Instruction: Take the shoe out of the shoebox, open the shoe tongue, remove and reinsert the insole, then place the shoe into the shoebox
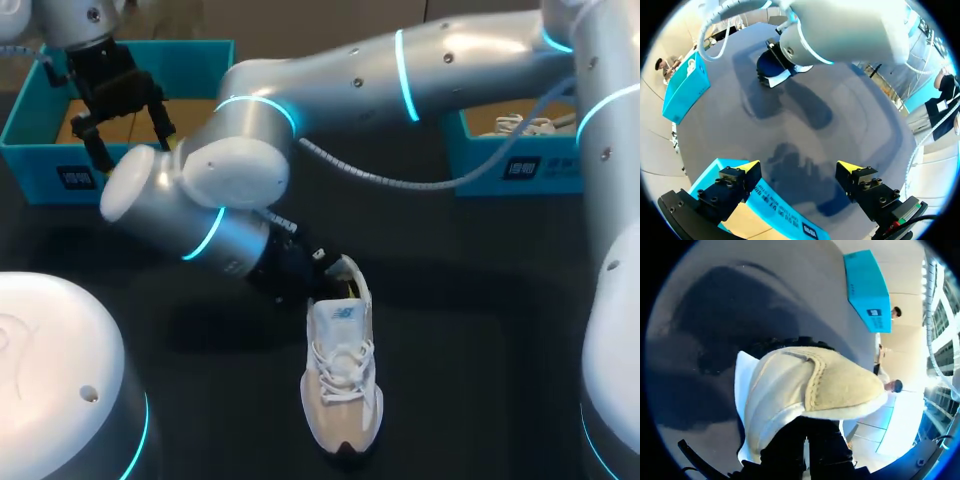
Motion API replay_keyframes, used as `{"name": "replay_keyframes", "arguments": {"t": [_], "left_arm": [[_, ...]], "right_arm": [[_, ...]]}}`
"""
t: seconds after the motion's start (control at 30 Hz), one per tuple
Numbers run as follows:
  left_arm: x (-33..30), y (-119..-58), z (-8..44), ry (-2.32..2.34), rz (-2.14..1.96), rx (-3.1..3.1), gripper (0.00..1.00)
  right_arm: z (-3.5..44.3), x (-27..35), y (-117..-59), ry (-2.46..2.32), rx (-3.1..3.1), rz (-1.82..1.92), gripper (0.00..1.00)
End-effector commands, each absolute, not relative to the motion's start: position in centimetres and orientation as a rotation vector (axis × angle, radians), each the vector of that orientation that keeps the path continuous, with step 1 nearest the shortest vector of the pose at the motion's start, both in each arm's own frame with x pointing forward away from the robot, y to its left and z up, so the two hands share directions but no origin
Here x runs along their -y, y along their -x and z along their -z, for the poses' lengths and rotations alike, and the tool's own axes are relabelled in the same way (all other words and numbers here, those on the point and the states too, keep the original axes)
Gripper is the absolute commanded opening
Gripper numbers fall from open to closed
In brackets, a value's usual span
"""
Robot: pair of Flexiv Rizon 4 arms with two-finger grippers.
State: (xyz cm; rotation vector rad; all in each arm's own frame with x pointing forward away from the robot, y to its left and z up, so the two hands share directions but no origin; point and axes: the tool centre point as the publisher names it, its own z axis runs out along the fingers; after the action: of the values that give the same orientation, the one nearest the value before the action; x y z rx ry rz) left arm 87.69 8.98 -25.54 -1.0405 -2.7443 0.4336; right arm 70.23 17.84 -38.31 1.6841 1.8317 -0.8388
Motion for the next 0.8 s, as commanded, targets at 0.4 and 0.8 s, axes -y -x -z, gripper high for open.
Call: {"name": "replay_keyframes", "arguments": {"t": [0.4, 0.8], "left_arm": [[-9.0, -87.6, 25.5, 1.041, -0.431, 2.745, 1.0], [-9.0, -87.6, 25.5, 1.041, -0.431, 2.745, 1.0]], "right_arm": [[37.8, -17.2, -70.1, -1.655, -1.806, 0.883, 0.0], [37.9, -15.6, -70.6, -1.659, -1.831, 0.851, 0.0]]}}
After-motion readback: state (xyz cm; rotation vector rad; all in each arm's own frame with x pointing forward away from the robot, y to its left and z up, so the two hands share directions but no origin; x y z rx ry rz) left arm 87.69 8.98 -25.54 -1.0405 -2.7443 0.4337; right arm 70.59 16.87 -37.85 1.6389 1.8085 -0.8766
